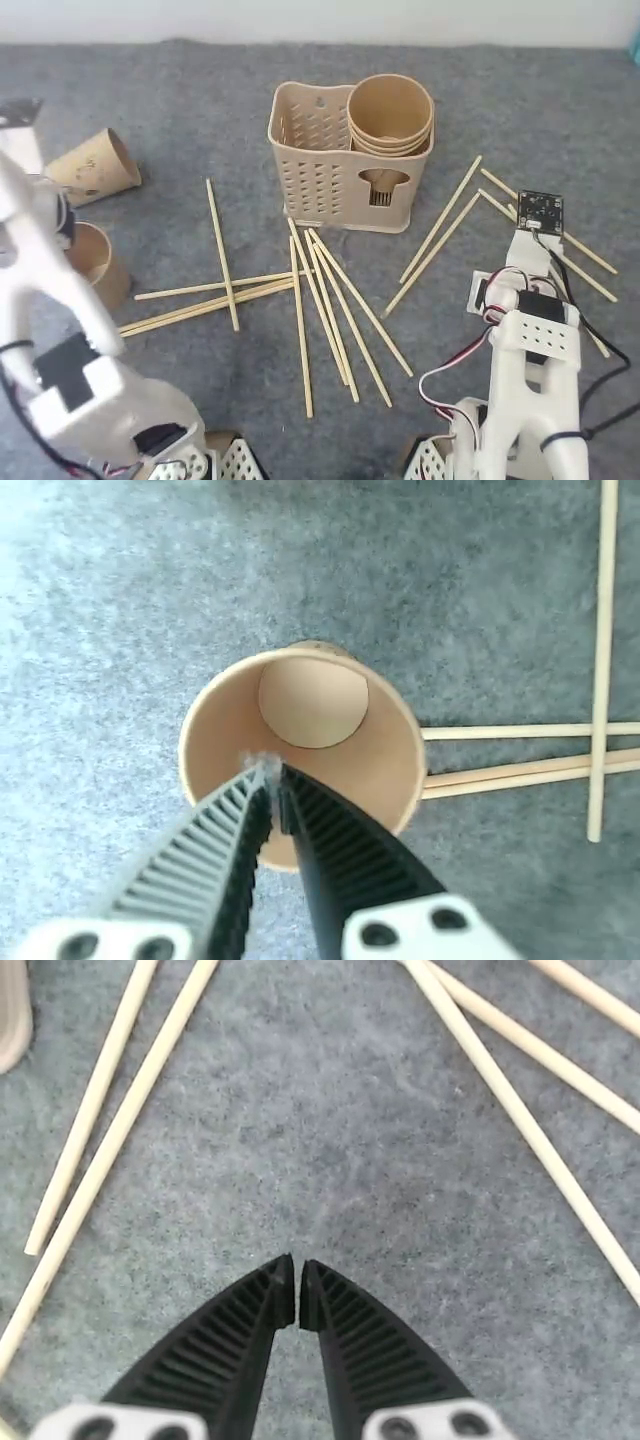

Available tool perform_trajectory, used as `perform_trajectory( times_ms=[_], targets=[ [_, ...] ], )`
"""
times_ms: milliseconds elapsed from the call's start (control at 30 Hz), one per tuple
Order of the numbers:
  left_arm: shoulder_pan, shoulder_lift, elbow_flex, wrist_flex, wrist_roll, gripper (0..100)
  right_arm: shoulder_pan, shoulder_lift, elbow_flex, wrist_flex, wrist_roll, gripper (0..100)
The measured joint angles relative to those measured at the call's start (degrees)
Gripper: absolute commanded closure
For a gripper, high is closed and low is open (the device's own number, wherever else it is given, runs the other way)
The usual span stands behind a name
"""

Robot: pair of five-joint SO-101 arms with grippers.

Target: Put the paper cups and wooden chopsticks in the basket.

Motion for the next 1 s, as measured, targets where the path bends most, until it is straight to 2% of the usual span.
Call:
perform_trajectory(
  times_ms=[167, 467, 667, 933, 1000],
  targets=[
    [-0.70, -5.89, 1.58, 0.18, -0.35, 86, 0.00, 0.00, 0.00, 0.00, 0.00, 96.1],
    [-8.70, -8.09, 2.99, -4.04, -0.62, 86, 0.00, 0.00, 0.00, 0.00, 0.00, 96.1],
    [-12.57, -0.79, 6.95, -9.67, -0.35, 86, 0.00, 0.00, 0.00, 0.00, 0.00, 96.1],
    [-11.52, 10.20, 7.56, -16.26, -0.35, 86, 0.00, 0.00, 0.00, 0.00, 0.00, 96.1],
    [-10.90, 11.78, 7.56, -16.70, -0.35, 89, 0.00, 0.00, 0.00, 0.00, 0.00, 96.1]
  ],
)
